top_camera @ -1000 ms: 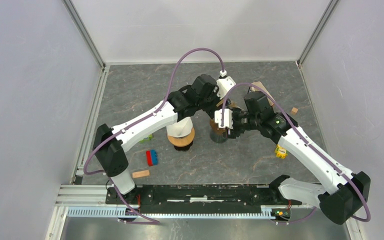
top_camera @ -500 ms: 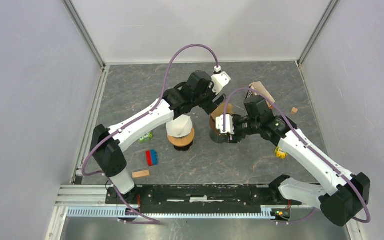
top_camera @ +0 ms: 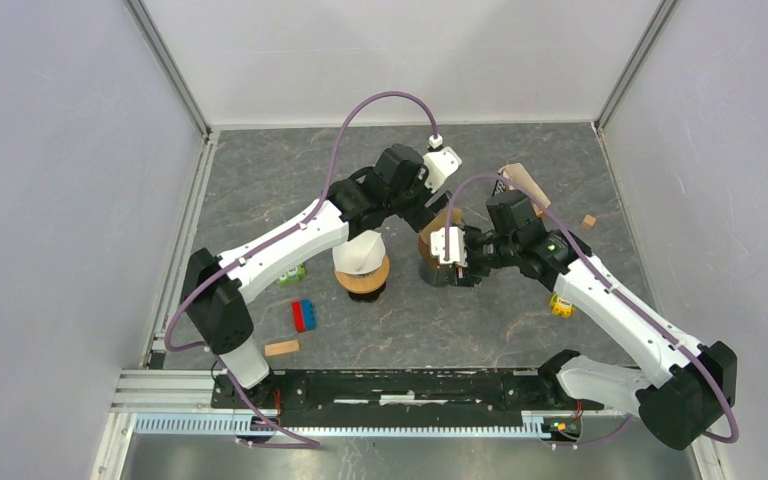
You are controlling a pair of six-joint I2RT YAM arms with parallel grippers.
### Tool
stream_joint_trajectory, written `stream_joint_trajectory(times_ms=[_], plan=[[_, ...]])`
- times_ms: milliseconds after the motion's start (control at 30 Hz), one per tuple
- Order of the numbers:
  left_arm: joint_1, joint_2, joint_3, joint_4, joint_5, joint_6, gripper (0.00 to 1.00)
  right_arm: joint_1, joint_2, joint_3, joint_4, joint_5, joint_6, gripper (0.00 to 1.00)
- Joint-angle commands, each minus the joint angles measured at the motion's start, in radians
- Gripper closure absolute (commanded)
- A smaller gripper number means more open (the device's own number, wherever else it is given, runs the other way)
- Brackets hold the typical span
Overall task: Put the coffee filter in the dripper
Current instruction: Place the coffee filter in the coffee dripper, then reset both arms
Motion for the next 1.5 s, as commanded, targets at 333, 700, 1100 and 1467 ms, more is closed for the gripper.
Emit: stream_joint_trajectory(times_ms=[333, 700, 1100, 1467], plan=[[0.001, -0.087, 0.005, 0.027, 0.084, -0.001, 0.06, -0.032, -0.03, 0.111, 0.001, -0.005, 0.063, 0.24], [0.017, -0.185, -0.004, 0.056, 0.108, -0.045, 0.02, -0.125, -0.096, 0.149, -0.005, -0.074, 0.147, 0.14], [0.293, -0.39, -0.146, 0.135, 0.104, -0.264, 0.0, -0.257, -0.13, 0.269, 0.215, 0.33, 0.482, 0.06], [0.51, -0.65, -0.421, 0.274, 0.096, -0.246, 0.0, -0.261, -0.133, 0.166, 0.411, 0.511, 0.556, 0.02]])
